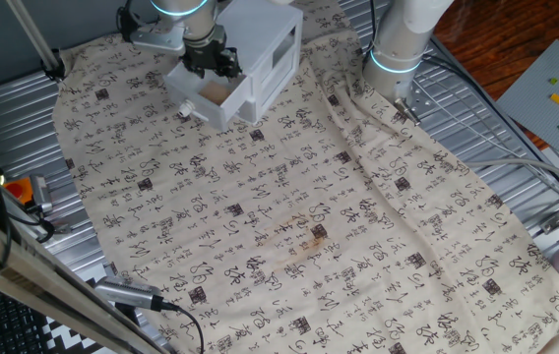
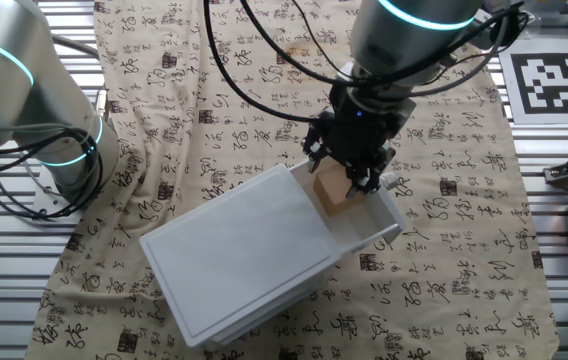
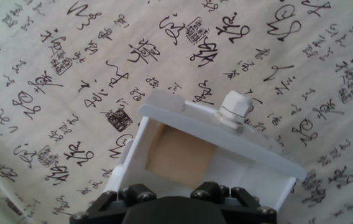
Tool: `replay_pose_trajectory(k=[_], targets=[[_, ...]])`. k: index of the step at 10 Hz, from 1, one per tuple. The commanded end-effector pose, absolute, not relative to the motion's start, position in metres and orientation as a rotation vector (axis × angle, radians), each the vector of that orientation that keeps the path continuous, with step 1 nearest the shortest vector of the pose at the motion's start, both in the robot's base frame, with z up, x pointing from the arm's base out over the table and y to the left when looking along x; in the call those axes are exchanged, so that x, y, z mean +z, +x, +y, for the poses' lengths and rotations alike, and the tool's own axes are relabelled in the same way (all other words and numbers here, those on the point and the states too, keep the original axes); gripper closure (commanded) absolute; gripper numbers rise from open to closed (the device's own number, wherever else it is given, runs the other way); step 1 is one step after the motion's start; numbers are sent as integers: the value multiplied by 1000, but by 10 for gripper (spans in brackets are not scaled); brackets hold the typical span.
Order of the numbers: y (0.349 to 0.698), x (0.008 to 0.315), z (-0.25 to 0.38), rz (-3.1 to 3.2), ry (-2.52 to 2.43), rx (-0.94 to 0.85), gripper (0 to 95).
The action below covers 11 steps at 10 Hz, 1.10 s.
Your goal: Put things in the drawer
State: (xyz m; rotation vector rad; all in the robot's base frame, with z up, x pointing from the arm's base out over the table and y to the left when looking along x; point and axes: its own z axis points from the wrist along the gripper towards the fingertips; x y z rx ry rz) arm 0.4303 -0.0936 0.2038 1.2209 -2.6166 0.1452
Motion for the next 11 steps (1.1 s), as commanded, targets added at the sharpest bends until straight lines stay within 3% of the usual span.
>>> replay_pose_trajectory(k=[1, 5, 11], targets=[[431, 216, -77, -2659, 1121, 151, 950], [466, 231, -43, -2693, 1056, 166, 950], [496, 205, -12, -2779, 993, 179, 950]])
